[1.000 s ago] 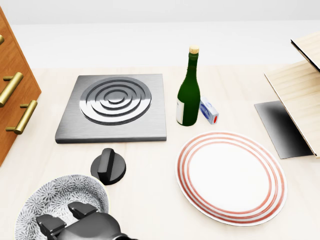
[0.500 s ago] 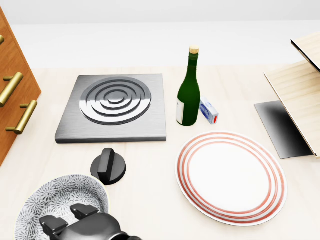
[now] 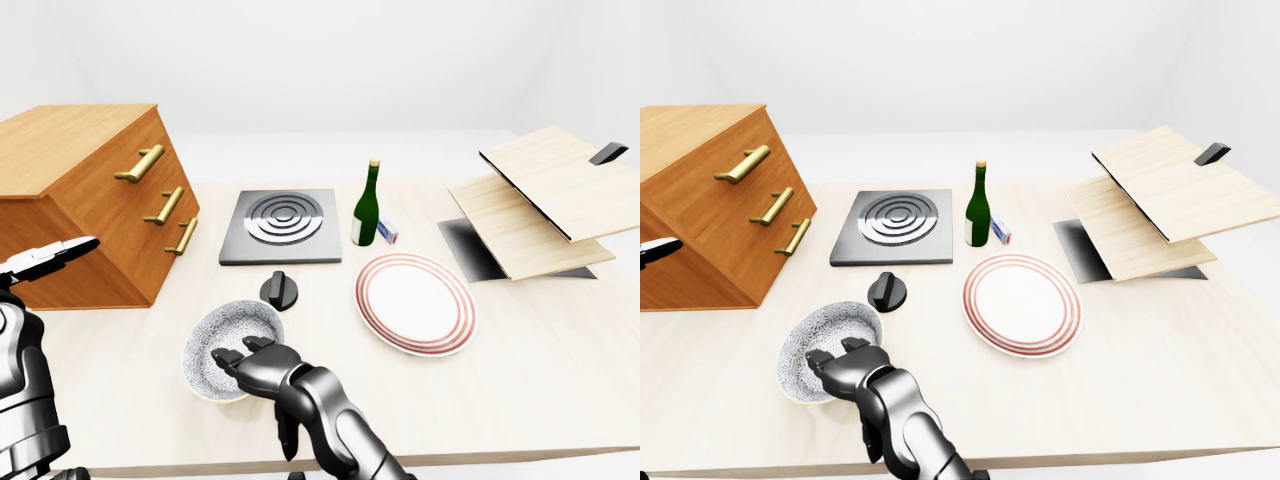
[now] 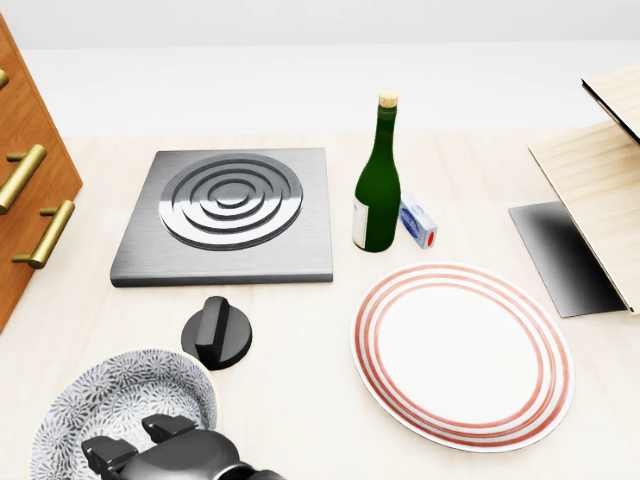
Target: Pick up the akita bowl and put it on the plate.
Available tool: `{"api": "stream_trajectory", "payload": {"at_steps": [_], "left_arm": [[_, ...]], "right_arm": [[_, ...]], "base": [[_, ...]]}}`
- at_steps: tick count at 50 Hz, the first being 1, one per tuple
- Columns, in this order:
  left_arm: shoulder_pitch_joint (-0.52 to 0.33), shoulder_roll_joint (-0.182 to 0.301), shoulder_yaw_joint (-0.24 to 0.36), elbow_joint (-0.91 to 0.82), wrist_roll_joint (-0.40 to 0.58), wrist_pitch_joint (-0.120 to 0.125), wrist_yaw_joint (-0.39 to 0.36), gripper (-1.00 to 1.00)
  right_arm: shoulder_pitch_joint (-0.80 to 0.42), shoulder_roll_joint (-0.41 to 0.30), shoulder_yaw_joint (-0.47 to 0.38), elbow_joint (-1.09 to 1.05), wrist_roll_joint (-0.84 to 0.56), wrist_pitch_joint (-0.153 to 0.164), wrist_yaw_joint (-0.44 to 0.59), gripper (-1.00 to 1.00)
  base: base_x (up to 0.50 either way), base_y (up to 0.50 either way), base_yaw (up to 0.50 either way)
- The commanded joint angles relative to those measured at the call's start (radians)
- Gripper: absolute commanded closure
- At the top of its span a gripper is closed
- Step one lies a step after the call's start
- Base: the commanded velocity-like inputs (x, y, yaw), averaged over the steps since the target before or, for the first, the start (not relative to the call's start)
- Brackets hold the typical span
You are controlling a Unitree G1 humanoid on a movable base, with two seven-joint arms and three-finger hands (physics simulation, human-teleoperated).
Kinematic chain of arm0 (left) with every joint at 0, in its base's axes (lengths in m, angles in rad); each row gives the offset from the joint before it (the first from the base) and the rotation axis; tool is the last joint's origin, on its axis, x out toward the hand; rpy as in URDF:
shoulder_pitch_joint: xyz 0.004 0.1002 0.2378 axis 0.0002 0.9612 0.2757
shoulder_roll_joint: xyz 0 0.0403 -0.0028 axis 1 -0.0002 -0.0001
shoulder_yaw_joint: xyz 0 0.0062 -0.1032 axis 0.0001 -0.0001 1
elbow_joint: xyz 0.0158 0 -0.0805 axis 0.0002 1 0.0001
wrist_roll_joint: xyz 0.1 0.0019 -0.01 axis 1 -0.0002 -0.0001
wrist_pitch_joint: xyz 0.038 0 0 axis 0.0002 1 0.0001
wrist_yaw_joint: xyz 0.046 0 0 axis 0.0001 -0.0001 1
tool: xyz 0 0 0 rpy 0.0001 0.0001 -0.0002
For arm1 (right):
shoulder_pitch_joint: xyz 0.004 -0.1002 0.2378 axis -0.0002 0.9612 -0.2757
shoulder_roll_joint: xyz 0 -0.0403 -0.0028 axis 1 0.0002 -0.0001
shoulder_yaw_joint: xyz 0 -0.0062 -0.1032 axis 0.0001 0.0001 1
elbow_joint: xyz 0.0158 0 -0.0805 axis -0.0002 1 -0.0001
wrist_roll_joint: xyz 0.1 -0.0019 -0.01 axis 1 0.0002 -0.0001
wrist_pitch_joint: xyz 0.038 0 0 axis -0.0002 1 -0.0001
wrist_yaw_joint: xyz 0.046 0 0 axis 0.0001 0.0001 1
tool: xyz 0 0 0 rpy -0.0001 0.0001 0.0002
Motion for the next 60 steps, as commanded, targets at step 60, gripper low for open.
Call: {"api": "stream_trajectory", "payload": {"at_steps": [60], "left_arm": [[-0.009,0.001,-0.009,0.01,-0.003,-0.001,0.001,-1.0]], "right_arm": [[-0.057,0.047,-0.057,0.093,-0.073,0.0,0.0,-1.0]], "base": [[0.0,0.0,0.0]]}}
